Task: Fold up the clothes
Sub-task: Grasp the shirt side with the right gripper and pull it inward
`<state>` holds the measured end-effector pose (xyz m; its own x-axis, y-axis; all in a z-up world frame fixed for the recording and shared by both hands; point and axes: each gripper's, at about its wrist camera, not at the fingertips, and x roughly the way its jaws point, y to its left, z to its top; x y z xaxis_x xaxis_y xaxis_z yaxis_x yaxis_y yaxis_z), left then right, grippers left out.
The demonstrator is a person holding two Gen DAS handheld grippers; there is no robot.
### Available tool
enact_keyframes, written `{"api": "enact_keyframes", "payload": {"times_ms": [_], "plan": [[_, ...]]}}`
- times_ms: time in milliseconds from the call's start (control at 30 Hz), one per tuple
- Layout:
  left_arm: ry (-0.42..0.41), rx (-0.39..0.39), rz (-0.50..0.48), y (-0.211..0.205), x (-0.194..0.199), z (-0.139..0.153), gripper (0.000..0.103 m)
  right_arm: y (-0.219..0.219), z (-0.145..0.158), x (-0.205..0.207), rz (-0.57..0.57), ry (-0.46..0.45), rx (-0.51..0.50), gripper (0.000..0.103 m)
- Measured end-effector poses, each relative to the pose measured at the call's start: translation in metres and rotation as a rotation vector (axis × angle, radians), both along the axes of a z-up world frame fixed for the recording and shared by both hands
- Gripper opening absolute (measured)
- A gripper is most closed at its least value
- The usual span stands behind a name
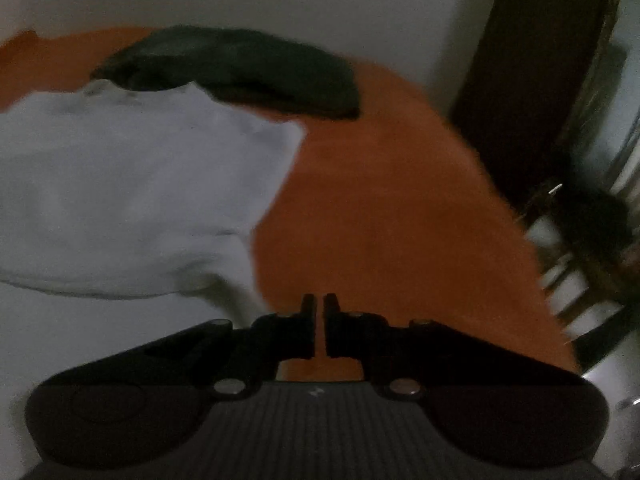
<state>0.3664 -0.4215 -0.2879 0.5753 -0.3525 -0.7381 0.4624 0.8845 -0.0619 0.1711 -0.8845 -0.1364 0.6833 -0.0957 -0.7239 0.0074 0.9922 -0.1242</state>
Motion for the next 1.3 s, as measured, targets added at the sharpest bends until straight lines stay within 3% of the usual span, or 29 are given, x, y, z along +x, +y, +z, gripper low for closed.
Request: {"api": "enact_keyframes", "payload": {"times_ms": [100,167,267,400,500,600,667,700,733,767,867,967,1067,1167,1300], "plan": [[-0.010,-0.018,0.004,0.002,-0.001,-0.002,0.087,0.011,-0.002,0.001,0.102,0.015,-0.014,0.020],[-0.013,-0.025,0.004,0.003,-0.001,-0.003,0.088,0.026,0.000,0.000,0.158,-0.006,-0.066,0.047],[-0.022,-0.033,0.010,0.003,-0.003,-0.004,0.088,0.040,0.006,0.003,0.183,-0.033,-0.128,0.050],[-0.030,-0.035,0.010,0.004,-0.003,-0.005,0.088,0.029,0.026,0.010,0.190,0.016,-0.069,0.052],[-0.042,-0.038,0.008,0.004,-0.005,-0.006,0.088,0.038,0.025,0.007,0.263,0.049,-0.116,0.052],[-0.048,-0.046,0.003,0.006,-0.004,-0.008,0.090,0.057,0.004,0.020,0.344,0.096,-0.230,0.052],[-0.051,-0.043,0.001,0.004,-0.005,-0.009,0.093,0.063,-0.004,0.029,0.335,0.075,-0.274,0.046],[-0.054,-0.041,0.001,0.004,-0.005,-0.009,0.094,0.066,-0.007,0.030,0.312,0.061,-0.294,0.039],[-0.056,-0.039,0.001,0.003,-0.005,-0.009,0.094,0.069,-0.009,0.032,0.288,0.047,-0.314,0.014],[-0.059,-0.035,0.001,0.002,-0.005,-0.009,0.094,0.072,-0.011,0.034,0.265,0.033,-0.334,0.010],[-0.063,-0.031,0.004,0.002,-0.007,-0.009,0.094,0.072,-0.024,0.031,0.247,0.060,-0.371,0.010],[-0.054,-0.036,0.004,0.002,-0.006,-0.008,0.095,0.055,-0.040,0.023,0.222,0.108,-0.312,0.010],[-0.052,-0.037,0.003,0.002,-0.006,-0.008,0.095,0.059,-0.049,0.011,0.268,0.082,-0.356,0.011],[-0.052,-0.038,0.002,0.002,-0.005,-0.008,0.095,0.054,-0.046,0.016,0.228,0.098,-0.290,0.012],[-0.049,-0.036,-0.003,0.002,-0.005,-0.007,0.096,0.052,-0.043,0.013,0.257,0.101,-0.288,0.012]]}}
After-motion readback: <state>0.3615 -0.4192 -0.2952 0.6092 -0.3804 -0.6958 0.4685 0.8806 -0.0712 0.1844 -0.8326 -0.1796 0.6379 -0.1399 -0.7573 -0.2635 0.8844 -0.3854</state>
